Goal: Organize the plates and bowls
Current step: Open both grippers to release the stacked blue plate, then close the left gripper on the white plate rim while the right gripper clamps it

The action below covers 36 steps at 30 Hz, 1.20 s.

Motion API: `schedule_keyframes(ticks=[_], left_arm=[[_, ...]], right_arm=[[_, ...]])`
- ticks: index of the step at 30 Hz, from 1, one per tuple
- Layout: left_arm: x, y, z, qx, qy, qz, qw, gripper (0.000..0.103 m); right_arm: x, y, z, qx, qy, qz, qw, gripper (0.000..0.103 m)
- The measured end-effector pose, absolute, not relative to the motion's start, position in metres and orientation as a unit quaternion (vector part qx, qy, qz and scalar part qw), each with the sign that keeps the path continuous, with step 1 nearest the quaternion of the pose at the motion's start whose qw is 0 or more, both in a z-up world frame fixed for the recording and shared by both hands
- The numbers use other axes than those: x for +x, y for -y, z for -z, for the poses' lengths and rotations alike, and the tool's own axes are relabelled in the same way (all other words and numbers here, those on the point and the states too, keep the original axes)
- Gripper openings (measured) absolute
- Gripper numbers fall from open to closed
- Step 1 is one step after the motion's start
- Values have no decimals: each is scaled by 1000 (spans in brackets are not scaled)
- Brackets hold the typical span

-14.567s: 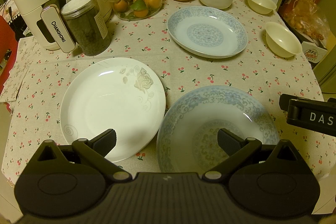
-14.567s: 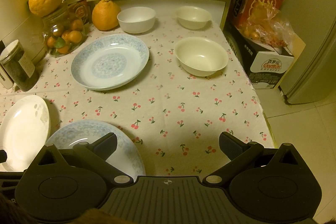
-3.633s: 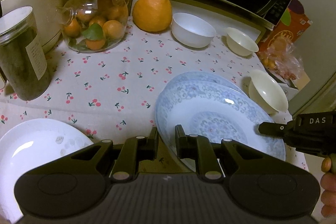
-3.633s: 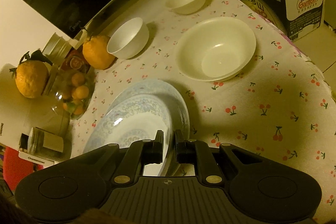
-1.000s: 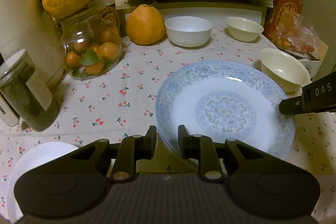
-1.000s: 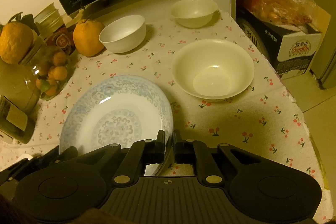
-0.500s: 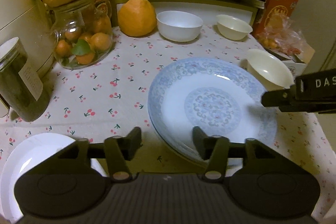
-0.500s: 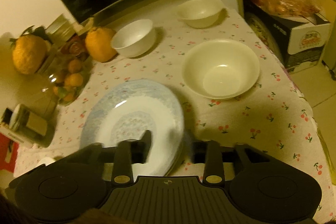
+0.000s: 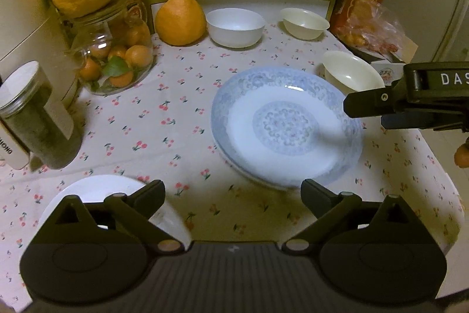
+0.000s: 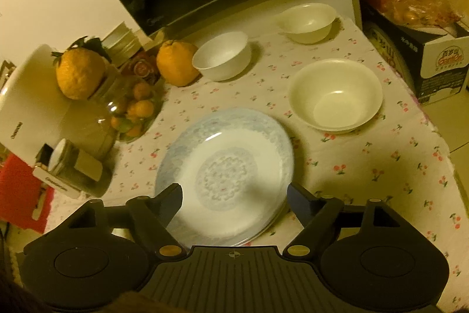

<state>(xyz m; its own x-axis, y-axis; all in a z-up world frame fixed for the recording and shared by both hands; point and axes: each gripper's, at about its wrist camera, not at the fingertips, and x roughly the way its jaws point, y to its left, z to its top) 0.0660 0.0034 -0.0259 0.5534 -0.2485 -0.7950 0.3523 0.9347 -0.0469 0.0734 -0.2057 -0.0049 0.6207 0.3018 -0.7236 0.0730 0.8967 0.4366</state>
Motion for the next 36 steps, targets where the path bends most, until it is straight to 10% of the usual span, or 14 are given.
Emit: schedule_keyframes(ticks=[30, 36], left_arm=[[40, -164, 45, 45, -450, 88, 888, 102], [42, -179, 51, 9, -471, 94, 877, 87]], right_arm=[[57, 95, 24, 142, -474, -158, 855, 88], [57, 68, 32, 135, -491, -191, 839, 88]])
